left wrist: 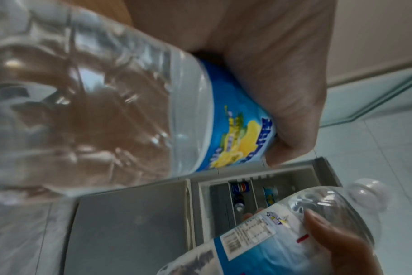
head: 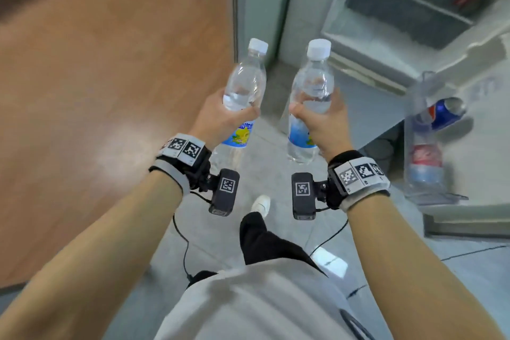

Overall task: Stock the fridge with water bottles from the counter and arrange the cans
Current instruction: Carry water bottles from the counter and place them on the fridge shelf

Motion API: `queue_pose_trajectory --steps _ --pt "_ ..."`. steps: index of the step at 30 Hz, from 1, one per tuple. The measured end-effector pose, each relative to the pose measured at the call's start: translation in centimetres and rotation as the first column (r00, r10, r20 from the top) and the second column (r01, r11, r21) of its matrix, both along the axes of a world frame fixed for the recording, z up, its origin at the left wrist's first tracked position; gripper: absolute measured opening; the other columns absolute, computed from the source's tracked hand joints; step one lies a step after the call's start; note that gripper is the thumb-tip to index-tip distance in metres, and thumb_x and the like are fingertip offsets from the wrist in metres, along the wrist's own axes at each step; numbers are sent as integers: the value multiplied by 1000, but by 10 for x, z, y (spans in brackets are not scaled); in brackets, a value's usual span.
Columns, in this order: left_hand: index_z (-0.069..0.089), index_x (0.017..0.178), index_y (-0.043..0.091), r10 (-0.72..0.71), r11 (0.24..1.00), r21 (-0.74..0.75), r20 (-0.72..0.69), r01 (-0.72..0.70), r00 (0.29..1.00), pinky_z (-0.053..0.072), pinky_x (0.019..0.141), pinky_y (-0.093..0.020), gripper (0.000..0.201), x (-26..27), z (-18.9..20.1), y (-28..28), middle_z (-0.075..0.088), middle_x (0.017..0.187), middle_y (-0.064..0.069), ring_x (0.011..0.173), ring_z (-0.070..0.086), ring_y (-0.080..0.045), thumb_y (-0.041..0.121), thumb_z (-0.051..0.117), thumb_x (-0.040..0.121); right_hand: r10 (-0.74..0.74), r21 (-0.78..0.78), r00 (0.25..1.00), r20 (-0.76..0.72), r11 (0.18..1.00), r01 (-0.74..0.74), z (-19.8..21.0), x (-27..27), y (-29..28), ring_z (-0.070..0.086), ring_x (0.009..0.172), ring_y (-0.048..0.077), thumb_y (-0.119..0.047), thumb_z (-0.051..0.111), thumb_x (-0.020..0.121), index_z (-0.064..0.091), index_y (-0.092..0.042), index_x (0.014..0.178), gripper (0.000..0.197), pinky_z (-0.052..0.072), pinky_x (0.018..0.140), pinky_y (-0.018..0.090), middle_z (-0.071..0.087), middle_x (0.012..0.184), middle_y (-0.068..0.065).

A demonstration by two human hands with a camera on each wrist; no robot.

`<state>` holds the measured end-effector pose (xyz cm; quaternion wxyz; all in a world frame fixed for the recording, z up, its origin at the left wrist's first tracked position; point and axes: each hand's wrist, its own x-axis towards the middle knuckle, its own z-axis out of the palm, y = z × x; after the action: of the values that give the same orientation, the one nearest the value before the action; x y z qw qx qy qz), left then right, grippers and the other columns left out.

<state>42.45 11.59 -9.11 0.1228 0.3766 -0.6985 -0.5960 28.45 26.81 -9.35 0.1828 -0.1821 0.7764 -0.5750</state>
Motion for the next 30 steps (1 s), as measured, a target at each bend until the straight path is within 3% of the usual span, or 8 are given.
queue_pose_trajectory --steps 2,6,11,13,17,20,26,30 --pt "69 106 19 -90 995 -30 19 91 996 54 68 -24 40 -41 5 -14 75 88 3 76 73 -9 30 79 69 -73 -28 997 -2 997 73 0 -35 -7 65 102 15 -33 81 68 61 -21 108 47 53 92 31 68 107 -1" --pt "67 104 24 -218 972 -80 54 222 974 59 78 -32 36 -120 20 -45 75 91 2 81 73 -12 31 80 71 -193 -66 981 -6 979 192 11 -104 -18 64 95 3 -27 79 71 63 -11 116 50 46 78 10 70 109 1" --pt "64 106 22 -299 949 -97 21 299 954 58 75 -27 35 -210 39 -70 74 91 4 81 73 -11 27 80 75 -332 -62 942 -43 942 329 30 -181 -28 64 99 18 -31 79 70 59 -14 111 49 52 81 26 67 109 5" --pt "64 107 20 -339 936 -101 3 337 941 57 68 -20 32 -244 43 -77 74 90 4 78 72 -9 23 78 78 -388 -77 920 -46 920 384 35 -208 -34 65 96 14 -32 79 67 60 -16 109 49 53 83 30 68 105 1" --pt "66 106 21 -458 885 -92 -8 456 889 53 61 -12 33 -309 35 -91 74 89 7 76 71 -3 24 80 76 -456 -50 890 -30 890 454 36 -247 -43 62 85 0 -21 80 74 59 -14 109 41 50 78 21 64 97 -7" --pt "67 107 23 -563 826 -34 -34 562 826 57 74 -23 44 -358 24 -102 76 92 6 82 73 -7 32 84 68 -510 -34 860 -30 860 509 35 -277 -53 63 80 -5 -13 79 77 60 -14 112 40 53 73 13 67 101 -3" --pt "56 111 35 -679 725 61 -105 686 727 56 90 -36 53 -452 6 -126 72 105 9 96 71 -11 48 82 66 -658 46 749 -79 748 662 52 -328 -70 65 84 10 -17 81 75 57 -20 106 39 57 81 33 67 97 -1" --pt "52 115 28 -692 704 72 -151 706 706 56 87 -30 46 -504 17 -125 68 106 6 93 68 -7 36 80 79 -741 44 664 -99 664 747 68 -357 -67 68 92 20 -27 80 69 56 -32 94 35 57 90 50 69 97 0"
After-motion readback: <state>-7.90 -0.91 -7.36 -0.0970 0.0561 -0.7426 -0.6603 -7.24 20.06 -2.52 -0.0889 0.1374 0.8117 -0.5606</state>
